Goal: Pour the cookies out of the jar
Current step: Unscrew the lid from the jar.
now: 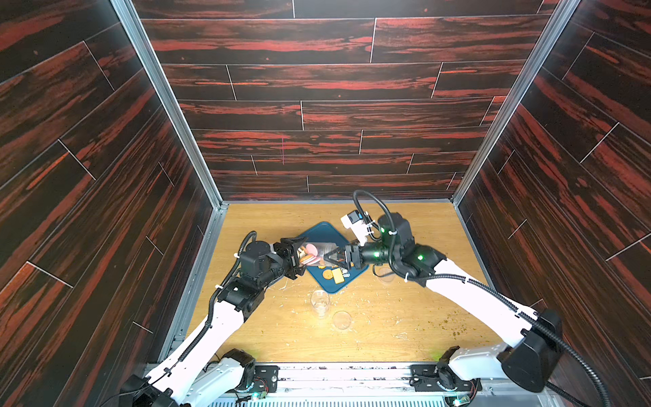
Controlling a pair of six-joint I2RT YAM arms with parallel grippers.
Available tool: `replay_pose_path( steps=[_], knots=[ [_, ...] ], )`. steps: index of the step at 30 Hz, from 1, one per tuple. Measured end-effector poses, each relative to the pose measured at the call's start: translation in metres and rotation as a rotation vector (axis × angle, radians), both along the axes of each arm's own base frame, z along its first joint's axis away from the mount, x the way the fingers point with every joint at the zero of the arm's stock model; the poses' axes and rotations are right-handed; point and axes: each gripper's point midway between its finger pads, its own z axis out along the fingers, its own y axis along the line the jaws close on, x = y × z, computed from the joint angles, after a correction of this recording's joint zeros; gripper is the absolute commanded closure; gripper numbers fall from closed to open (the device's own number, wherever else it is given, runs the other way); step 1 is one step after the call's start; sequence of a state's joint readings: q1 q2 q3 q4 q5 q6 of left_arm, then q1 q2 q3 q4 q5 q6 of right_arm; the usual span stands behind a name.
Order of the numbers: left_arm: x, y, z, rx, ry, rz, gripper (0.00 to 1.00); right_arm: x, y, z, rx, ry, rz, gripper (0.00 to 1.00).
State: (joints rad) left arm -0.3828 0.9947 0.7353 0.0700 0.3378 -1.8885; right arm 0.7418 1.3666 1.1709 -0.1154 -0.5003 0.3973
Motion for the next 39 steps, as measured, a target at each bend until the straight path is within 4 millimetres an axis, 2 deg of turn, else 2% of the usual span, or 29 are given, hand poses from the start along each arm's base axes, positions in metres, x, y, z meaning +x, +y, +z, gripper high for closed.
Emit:
replay_pose_path(
  steps=[10,15,21,27,39],
  knots=[
    [0.001,-0.002,0.000,-0.006,0.002,-0.007,0.41,0.002,-0.003,0.002,-0.059,-0.543,0.072,0.52],
    [0.000,-0.005,-0.006,0.003,0.017,-0.030,0.41,-0.003,-0.005,-0.004,-0.108,-0.837,0.105,0.51],
    [0.000,-0.005,-0.008,0.012,0.016,-0.041,0.41,-0.004,-0.006,-0.007,-0.152,-1.097,0.125,0.52],
    [-0.001,-0.006,-0.007,0.014,0.009,-0.058,0.41,-0.006,-0.006,-0.006,-0.199,-1.277,0.153,0.52],
    [0.002,-0.004,-0.014,0.000,0.031,-0.107,0.41,-0.008,-0.001,-0.009,-0.336,-1.499,0.171,0.57]
  ],
)
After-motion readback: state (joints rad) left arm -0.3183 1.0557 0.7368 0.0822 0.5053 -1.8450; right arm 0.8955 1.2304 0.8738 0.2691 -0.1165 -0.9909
